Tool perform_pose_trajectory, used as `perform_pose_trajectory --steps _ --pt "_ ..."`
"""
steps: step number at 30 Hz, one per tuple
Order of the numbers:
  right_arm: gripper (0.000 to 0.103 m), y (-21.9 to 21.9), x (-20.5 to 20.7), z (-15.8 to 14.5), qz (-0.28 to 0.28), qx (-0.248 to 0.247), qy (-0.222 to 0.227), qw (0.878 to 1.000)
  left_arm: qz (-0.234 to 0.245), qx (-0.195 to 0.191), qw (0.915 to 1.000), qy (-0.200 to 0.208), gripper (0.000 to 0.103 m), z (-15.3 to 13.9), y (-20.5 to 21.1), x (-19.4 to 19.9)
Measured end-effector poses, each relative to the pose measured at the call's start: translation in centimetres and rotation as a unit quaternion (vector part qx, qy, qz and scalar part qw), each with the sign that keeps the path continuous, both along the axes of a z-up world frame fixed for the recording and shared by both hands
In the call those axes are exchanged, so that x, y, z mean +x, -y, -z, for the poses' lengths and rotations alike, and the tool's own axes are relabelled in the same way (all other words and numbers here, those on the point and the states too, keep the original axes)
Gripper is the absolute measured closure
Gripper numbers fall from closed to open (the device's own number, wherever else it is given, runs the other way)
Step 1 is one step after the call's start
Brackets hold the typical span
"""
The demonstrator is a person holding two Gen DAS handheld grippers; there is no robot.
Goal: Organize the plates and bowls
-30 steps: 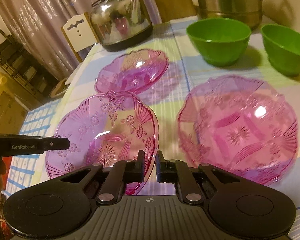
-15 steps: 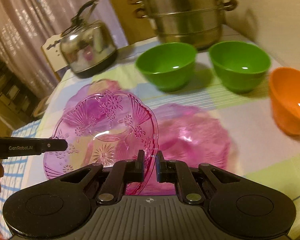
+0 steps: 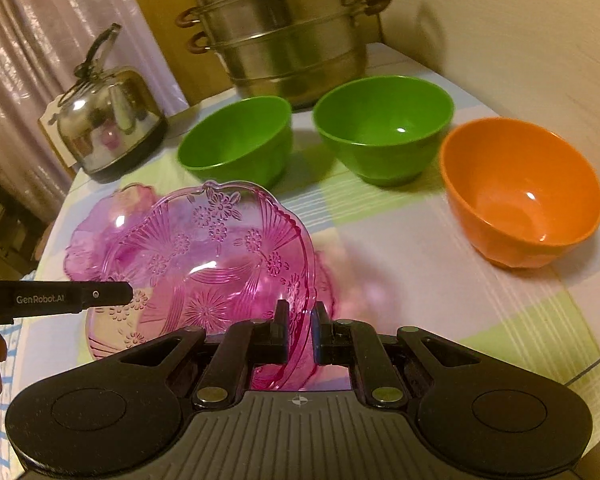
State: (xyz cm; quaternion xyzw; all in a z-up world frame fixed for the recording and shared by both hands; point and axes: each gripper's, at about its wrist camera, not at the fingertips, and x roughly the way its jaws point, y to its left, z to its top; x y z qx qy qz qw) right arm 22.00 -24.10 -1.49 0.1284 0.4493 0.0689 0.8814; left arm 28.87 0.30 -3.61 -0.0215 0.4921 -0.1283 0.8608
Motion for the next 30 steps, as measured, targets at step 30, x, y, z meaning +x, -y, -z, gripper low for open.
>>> perform_pose_trajectory --steps 30 --pt "0.093 0.3 1.0 1.7 0.004 -0.002 -0.016 1.0 -0.006 -0.002 0.9998 -0.02 0.089 2.6 0.2 1.3"
